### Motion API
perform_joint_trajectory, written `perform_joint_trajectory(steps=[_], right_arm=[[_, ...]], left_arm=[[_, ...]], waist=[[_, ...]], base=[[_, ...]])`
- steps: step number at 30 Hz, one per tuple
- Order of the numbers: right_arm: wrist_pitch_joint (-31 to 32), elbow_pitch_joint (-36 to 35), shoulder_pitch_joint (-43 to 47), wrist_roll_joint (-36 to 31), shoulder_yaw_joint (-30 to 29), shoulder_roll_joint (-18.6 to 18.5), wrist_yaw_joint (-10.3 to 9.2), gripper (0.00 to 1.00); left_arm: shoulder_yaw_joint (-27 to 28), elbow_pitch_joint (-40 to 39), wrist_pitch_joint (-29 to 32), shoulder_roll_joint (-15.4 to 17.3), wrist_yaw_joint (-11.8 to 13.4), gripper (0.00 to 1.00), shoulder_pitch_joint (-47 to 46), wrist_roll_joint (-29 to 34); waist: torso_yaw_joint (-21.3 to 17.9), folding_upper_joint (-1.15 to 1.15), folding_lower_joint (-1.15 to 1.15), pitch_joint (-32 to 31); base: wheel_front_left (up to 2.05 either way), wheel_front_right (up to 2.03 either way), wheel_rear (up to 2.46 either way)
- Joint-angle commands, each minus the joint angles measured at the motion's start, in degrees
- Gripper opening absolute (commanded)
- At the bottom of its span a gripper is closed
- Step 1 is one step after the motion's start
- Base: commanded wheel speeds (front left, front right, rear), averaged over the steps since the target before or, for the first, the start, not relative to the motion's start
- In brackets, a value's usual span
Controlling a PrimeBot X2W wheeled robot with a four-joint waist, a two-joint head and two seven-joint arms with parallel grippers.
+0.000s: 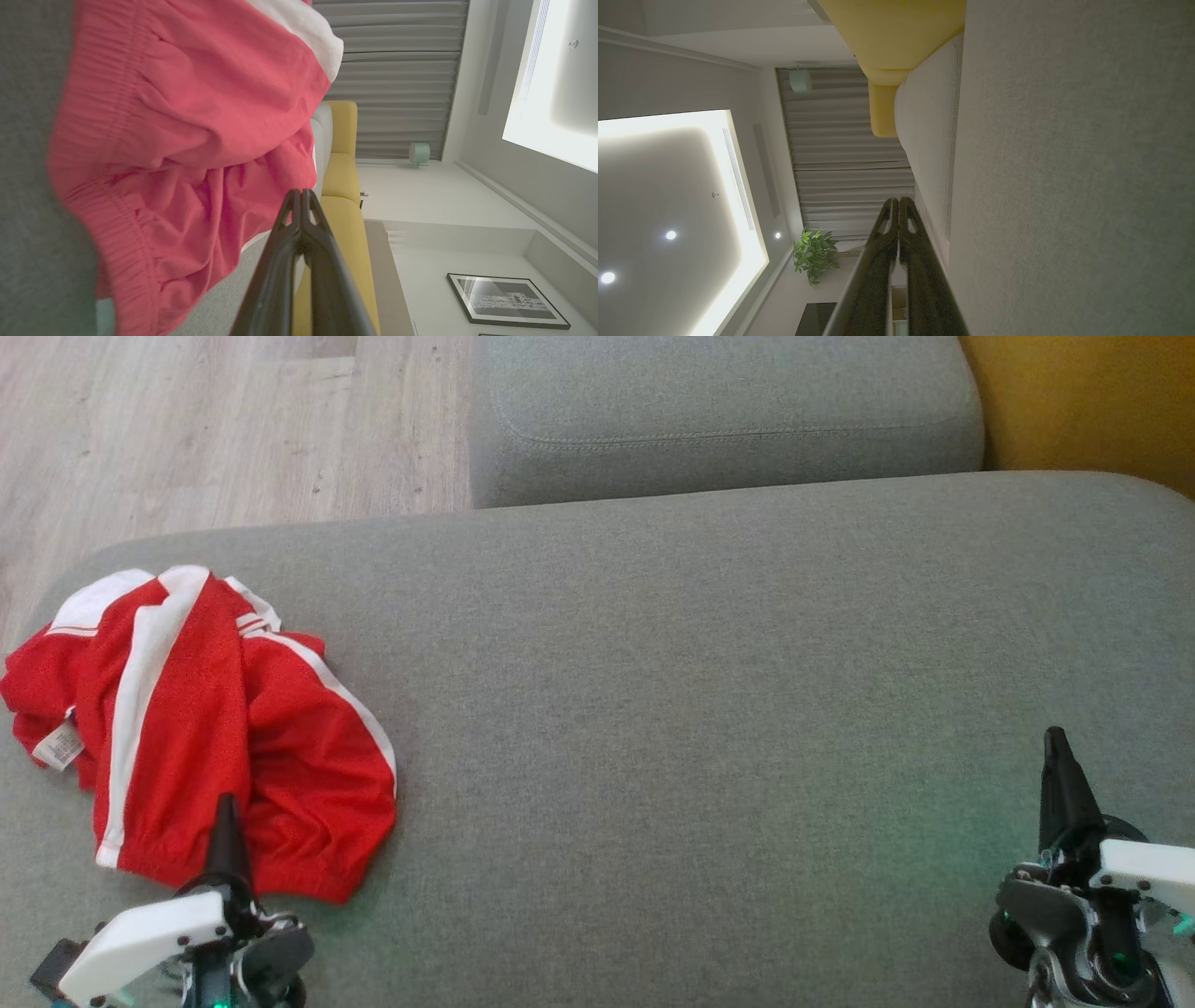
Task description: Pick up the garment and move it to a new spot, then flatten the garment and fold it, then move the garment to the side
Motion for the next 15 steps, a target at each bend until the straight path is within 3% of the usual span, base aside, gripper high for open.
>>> perform_joint_trajectory(steps=[1, 15], right_arm=[[0.32, -1.81, -2.99, -0.17, 1.19, -0.28, -0.04, 0.0], [0.32, -1.81, -2.99, -0.17, 1.19, -0.28, -0.04, 0.0]], left_arm=[[1.99, -1.56, 0.42, 0.31, -0.4, 0.0, -3.03, 0.52], [1.99, -1.57, 0.42, 0.31, -0.4, 0.0, -3.03, 0.52]], waist=[[0.0, 0.0, 0.0, 0.0], [0.0, 0.0, 0.0, 0.0]], base=[[0.0, 0.0, 0.0], [0.0, 0.0, 0.0]])
